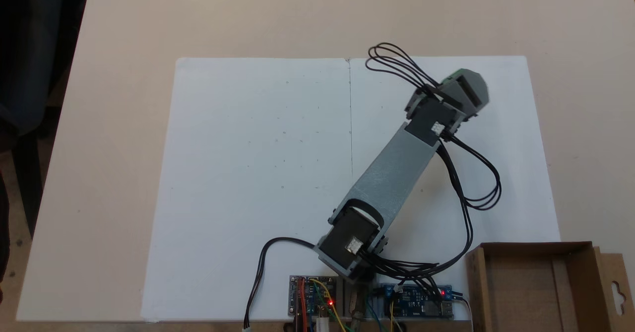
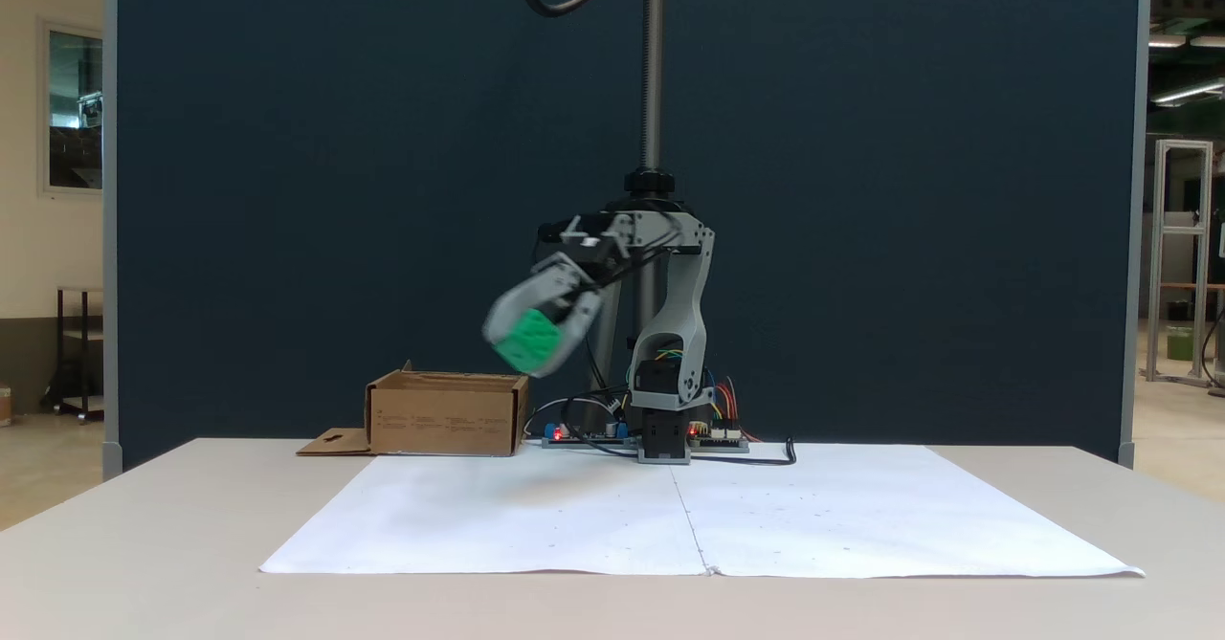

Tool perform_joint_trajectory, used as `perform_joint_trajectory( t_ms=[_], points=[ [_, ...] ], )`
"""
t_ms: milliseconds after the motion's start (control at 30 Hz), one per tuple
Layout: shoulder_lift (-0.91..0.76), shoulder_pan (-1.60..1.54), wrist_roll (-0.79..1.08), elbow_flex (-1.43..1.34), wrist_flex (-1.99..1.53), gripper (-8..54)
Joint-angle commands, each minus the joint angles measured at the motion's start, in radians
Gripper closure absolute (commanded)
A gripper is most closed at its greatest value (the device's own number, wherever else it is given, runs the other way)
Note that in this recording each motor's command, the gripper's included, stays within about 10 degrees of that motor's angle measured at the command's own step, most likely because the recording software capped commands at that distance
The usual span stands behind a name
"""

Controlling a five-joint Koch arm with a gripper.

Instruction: Grasp a green dice and put it in the bin.

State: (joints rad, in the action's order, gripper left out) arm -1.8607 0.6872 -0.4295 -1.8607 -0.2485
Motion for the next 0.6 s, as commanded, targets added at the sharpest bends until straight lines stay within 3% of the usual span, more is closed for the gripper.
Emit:
perform_joint_trajectory(
  t_ms=[0, 233, 567],
  points=[
    [-0.015, 0.094, 0.117, 0.067, 0.067, 33.4],
    [0.12, 0.622, 0.414, 0.215, 0.066, 33.4],
    [0.146, 1.003, 0.506, 0.215, -0.041, 33.4]
  ],
)
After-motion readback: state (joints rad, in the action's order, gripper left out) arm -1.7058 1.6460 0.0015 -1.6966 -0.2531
